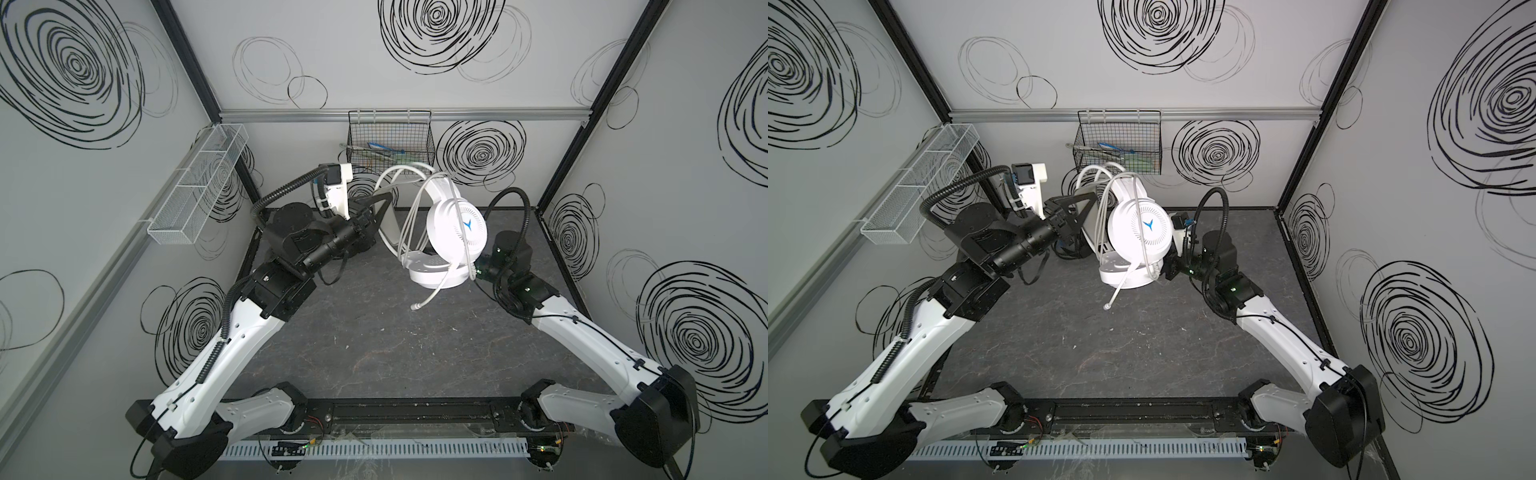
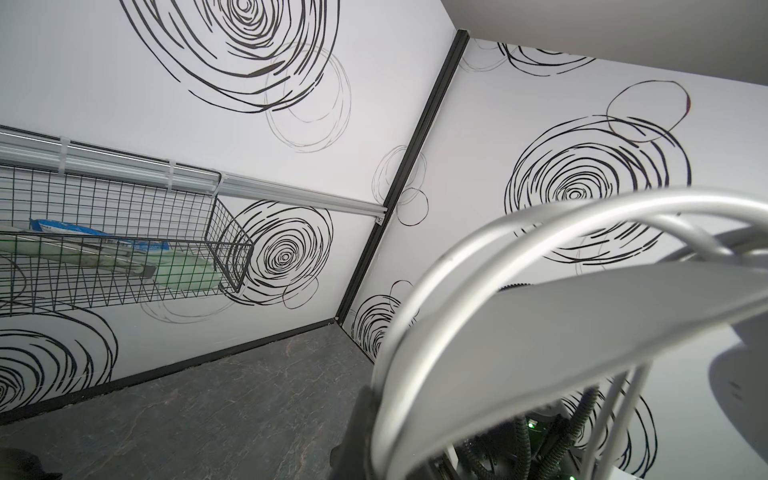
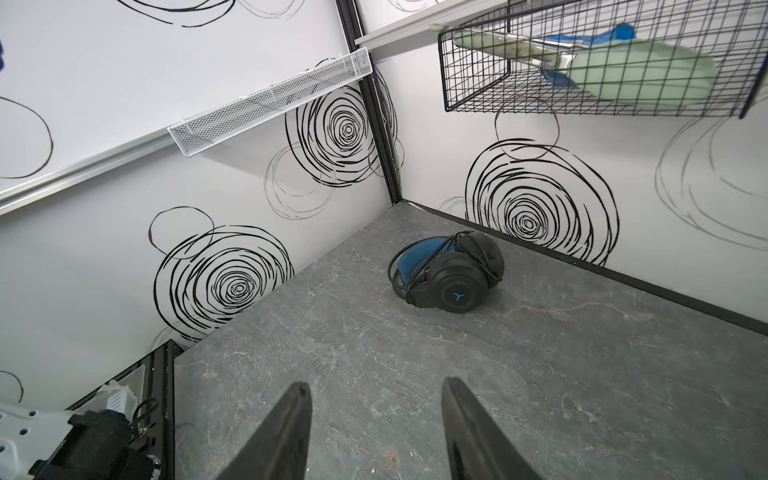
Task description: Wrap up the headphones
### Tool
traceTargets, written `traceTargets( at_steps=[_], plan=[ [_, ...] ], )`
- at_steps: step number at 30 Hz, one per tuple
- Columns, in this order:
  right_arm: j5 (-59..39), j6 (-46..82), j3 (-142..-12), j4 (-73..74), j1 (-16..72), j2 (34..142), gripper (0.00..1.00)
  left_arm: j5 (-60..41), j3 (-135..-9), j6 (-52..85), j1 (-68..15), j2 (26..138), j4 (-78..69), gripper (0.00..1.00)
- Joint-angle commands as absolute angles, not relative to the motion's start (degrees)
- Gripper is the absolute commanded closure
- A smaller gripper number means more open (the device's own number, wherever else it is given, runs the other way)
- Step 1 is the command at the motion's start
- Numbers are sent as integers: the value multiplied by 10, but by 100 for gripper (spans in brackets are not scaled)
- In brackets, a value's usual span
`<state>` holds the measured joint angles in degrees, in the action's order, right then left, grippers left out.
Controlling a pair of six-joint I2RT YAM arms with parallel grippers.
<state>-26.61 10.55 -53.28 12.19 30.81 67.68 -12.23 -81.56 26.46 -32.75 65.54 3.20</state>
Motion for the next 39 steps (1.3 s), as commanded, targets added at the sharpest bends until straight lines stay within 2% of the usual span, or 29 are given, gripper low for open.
traceTargets(
  at_steps=[1,13,25,33,39],
  plan=[
    [-277,115,-524,143,309,678,44,-110,-845,290,-329,653,-23,100],
    [-301,124,-477,138,309,668,46,-86,-859,289,-323,657,-4,100],
    [-298,124,-441,135,308,665,54,-74,-863,297,-319,659,-7,100],
    [-304,130,-432,142,307,670,62,-73,-861,303,-314,657,-10,100],
    [-321,130,-436,140,307,682,63,-75,-861,310,-307,655,-13,100]
  ],
)
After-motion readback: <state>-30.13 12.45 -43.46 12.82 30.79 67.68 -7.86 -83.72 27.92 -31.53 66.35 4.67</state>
